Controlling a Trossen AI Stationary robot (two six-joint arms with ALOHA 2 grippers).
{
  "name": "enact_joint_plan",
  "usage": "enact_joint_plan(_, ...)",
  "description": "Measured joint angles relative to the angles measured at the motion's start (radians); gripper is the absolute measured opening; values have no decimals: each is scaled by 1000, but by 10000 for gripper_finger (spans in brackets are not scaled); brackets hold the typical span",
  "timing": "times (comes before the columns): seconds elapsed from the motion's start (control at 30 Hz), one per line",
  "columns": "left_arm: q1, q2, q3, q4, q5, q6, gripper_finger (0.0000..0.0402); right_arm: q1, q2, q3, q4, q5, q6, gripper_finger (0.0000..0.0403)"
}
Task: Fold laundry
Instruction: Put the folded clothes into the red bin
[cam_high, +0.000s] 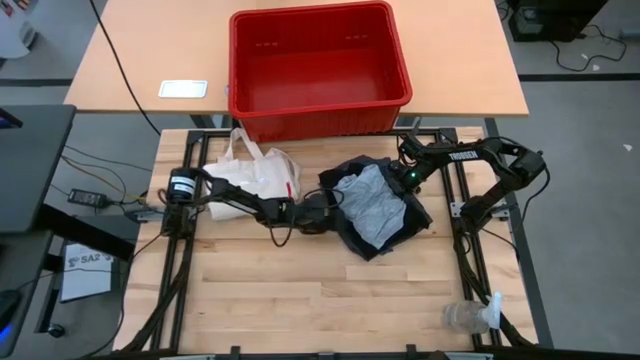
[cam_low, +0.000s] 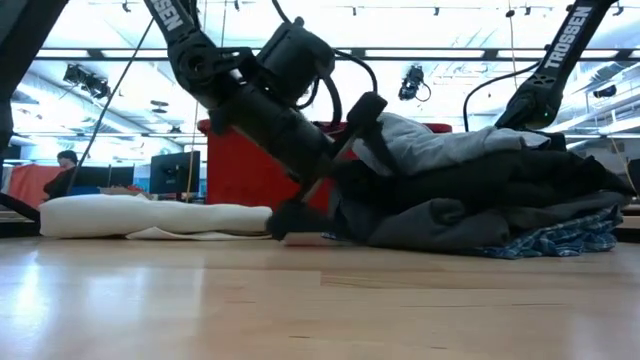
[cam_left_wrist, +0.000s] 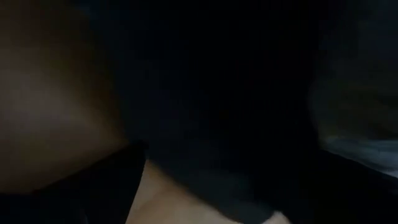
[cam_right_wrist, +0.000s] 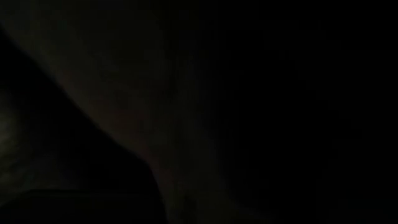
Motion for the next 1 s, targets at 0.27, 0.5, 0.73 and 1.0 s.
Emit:
enact_joint_plan(0.27,27,12,-1,23,-35,96,400,6,0,-1,1,-28,-24,113)
enact_joint_plan(0.5,68,100,-2,164,29,86,400,64,6,-2,33,-59,-33,113)
enact_joint_plan(0.73,101,109,-2,217,31,143,397,132,9,-4,144,-50,30,115)
enact_joint_plan(1.0,104,113,10,231,-23,190,254,166,10,-4,207,-66,97,95)
